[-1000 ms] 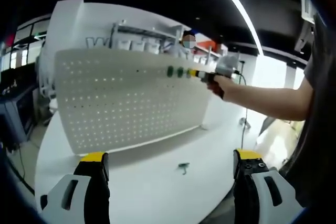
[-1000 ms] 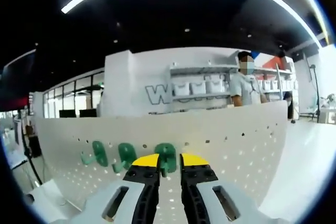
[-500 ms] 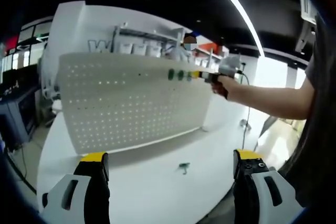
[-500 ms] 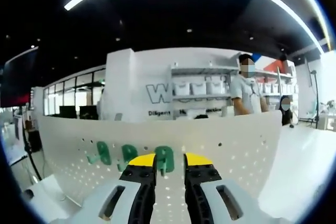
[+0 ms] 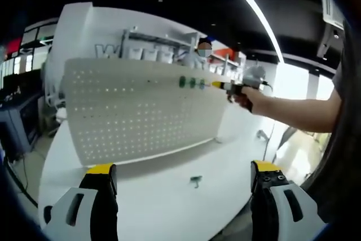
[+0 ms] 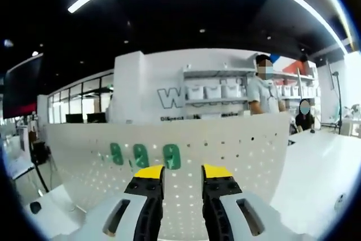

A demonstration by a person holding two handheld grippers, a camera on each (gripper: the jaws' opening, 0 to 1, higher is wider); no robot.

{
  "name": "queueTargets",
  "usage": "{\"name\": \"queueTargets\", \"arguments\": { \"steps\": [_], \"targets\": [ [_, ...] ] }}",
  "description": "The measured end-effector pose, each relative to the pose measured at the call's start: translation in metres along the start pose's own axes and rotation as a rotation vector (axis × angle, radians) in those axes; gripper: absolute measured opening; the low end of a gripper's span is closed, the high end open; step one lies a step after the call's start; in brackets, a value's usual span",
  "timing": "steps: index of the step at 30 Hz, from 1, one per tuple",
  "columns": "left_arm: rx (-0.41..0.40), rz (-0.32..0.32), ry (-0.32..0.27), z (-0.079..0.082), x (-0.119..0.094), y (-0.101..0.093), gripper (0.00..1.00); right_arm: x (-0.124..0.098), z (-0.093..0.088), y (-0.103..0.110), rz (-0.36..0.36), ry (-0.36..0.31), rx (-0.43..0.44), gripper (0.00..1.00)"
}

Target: Insert the hook assembly into the mounting plate slot until the hook locks in place.

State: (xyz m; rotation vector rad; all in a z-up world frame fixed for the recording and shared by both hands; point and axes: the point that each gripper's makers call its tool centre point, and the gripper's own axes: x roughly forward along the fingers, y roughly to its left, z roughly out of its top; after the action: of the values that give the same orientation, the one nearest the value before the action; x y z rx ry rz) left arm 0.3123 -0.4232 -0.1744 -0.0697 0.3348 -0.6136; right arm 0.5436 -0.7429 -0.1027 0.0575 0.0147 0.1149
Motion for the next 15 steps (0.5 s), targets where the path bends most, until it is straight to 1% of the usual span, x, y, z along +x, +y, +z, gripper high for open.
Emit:
{"name": "queueTargets", "arguments": {
  "steps": [1, 5, 9, 10, 11, 13, 15],
  "targets": [
    [0.002, -0.001, 0.007, -0.001, 0.0, -0.001, 1.0, -0.002, -0.003, -0.001, -0.001, 0.004, 0.002, 0.27],
    [0.004, 0.0, 0.001, 0.001, -0.003, -0.003, 1.0, -0.013, -0.013, 0.001, 0.002, 0.024, 0.006, 0.27],
    [0.007, 0.005, 0.003, -0.001, -0.005, -0.005, 1.0, -0.027, -0.027, 0.009, 0.017, 0.046, -0.008, 0.27],
    [0.005, 0.006, 0.004, -0.002, -0.006, -0.006, 1.0, -0.029, -0.037, 0.01, 0.03, 0.074, -0.023, 0.27],
    [0.006, 0.006, 0.005, -0.002, -0.006, -0.006, 1.0, -0.031, -0.042, 0.01, 0.032, 0.095, -0.018, 0.27],
    [0.01, 0.006, 0.008, -0.004, -0.006, -0.008, 1.0, -0.034, -0.047, 0.01, 0.043, 0.098, -0.007, 0.28],
    [0.01, 0.007, 0.008, -0.004, -0.008, -0.01, 1.0, -0.042, -0.051, 0.015, 0.06, 0.113, -0.033, 0.28]
  ]
}}
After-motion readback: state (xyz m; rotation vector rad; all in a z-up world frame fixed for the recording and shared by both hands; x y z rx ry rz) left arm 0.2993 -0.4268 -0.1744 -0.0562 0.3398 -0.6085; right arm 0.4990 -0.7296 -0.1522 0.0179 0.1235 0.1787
